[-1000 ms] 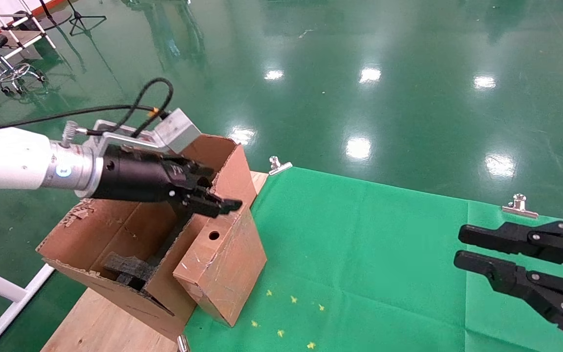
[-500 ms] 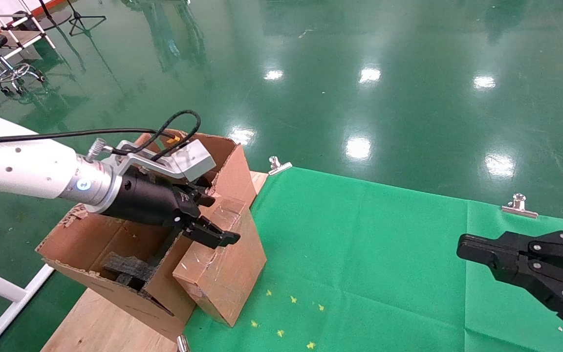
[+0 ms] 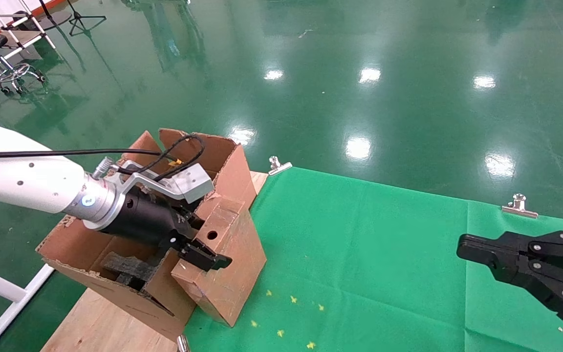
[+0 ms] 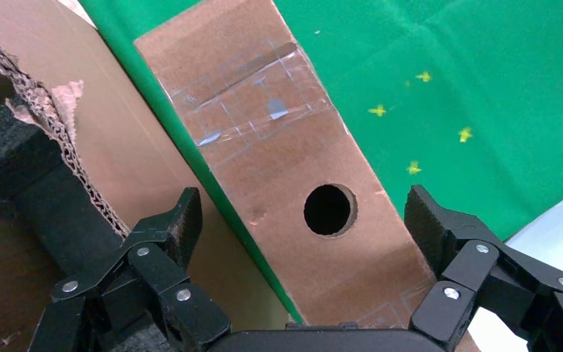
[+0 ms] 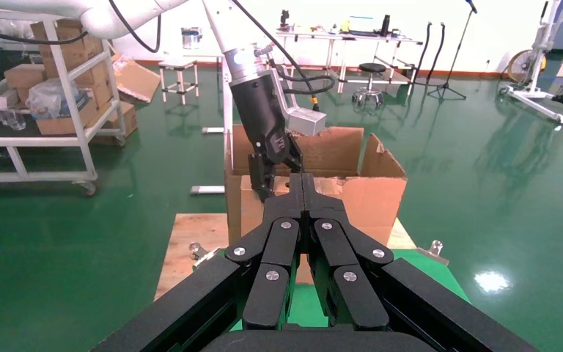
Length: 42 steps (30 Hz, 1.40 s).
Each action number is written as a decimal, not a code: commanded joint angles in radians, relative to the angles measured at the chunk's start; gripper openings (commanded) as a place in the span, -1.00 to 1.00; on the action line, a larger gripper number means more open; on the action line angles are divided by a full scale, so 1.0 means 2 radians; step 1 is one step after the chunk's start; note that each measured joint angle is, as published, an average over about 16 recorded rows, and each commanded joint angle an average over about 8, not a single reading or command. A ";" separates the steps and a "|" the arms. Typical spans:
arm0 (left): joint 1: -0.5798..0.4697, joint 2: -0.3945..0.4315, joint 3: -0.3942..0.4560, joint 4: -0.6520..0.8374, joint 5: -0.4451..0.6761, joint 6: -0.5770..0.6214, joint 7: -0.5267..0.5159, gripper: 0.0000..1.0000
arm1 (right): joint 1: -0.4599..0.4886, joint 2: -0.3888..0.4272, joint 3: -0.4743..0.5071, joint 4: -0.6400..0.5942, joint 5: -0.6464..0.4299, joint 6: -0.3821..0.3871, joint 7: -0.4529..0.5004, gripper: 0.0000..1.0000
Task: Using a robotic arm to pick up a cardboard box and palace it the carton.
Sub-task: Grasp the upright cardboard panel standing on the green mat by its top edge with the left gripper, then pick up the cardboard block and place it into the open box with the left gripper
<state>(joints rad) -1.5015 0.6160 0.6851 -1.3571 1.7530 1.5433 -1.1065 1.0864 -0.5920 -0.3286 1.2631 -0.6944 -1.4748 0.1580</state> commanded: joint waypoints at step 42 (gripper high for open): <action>-0.036 -0.013 -0.041 0.054 -0.073 -0.007 0.068 -1.00 | 0.000 0.000 0.000 0.000 0.000 0.000 0.000 1.00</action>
<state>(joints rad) -1.5884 0.5880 0.6030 -1.2330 1.6067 1.5373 -0.9649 1.0866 -0.5920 -0.3288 1.2629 -0.6943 -1.4748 0.1578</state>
